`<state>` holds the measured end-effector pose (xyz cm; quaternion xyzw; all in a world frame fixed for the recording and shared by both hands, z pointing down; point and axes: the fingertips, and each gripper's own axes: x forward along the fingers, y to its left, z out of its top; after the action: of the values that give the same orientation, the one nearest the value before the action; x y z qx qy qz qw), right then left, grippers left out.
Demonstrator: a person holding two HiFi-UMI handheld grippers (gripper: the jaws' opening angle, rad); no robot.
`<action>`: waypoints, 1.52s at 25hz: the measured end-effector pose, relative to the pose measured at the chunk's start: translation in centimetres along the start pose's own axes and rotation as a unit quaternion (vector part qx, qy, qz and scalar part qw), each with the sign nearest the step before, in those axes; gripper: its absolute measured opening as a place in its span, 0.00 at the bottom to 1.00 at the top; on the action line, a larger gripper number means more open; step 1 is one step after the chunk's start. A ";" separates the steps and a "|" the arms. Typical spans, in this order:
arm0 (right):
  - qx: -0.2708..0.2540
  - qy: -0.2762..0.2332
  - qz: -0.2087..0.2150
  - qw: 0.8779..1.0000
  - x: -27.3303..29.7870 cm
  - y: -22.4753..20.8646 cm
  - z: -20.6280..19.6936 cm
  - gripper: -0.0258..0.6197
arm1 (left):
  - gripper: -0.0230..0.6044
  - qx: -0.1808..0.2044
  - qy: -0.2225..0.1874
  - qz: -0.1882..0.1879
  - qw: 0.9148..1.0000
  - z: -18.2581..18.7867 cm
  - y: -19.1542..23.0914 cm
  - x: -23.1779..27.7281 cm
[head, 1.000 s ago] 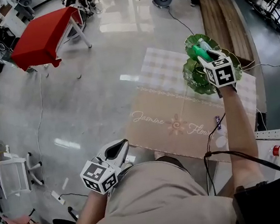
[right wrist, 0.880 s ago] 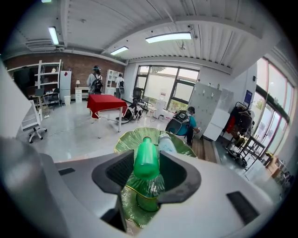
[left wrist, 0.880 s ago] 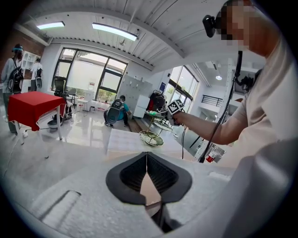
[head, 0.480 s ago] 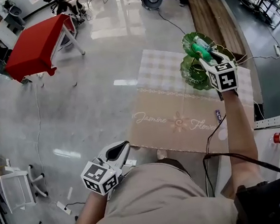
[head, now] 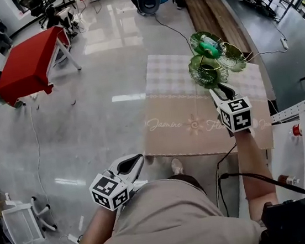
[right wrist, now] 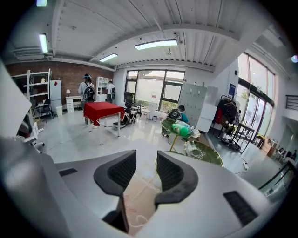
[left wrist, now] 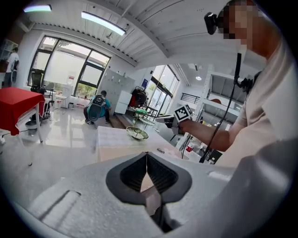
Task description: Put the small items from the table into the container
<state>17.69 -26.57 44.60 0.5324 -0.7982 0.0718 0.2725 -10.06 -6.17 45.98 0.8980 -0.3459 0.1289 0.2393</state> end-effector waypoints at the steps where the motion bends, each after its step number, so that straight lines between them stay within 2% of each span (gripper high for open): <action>1: 0.002 0.002 0.004 1.000 -1.0 1.8 -0.9 0.25 | 0.05 0.002 0.002 -0.008 1.000 -0.2 -0.1 -0.3; 9: 0.003 0.033 0.038 0.999 -7.7 15.2 -7.4 0.11 | 0.05 0.014 0.014 -0.046 0.999 -2.5 -0.5 -3.7; 15: 0.026 0.017 0.058 0.998 -12.1 23.0 -8.5 0.09 | 0.05 0.021 0.015 -0.069 0.997 -4.4 -1.2 -7.0; 19: 0.011 0.017 0.072 0.997 -14.6 27.4 -9.3 0.08 | 0.05 0.030 0.018 -0.079 0.996 -5.7 -1.8 -8.7; 23: 0.018 0.020 0.097 0.995 -16.5 31.7 -10.3 0.08 | 0.05 0.038 0.027 -0.093 0.995 -7.5 -2.7 -10.0; 29: 0.022 0.018 0.105 0.994 -18.5 35.5 -10.5 0.08 | 0.05 0.050 0.039 -0.109 0.992 -9.4 -3.7 -11.8; 38: 0.001 0.007 0.129 0.992 -18.8 38.5 -8.8 0.07 | 0.05 0.045 0.033 -0.097 0.994 -11.0 -3.5 -14.5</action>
<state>-8.02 8.51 49.12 0.4244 -0.8585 0.1109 0.2657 -18.92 9.89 48.39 0.9324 -0.2427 0.1502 0.2217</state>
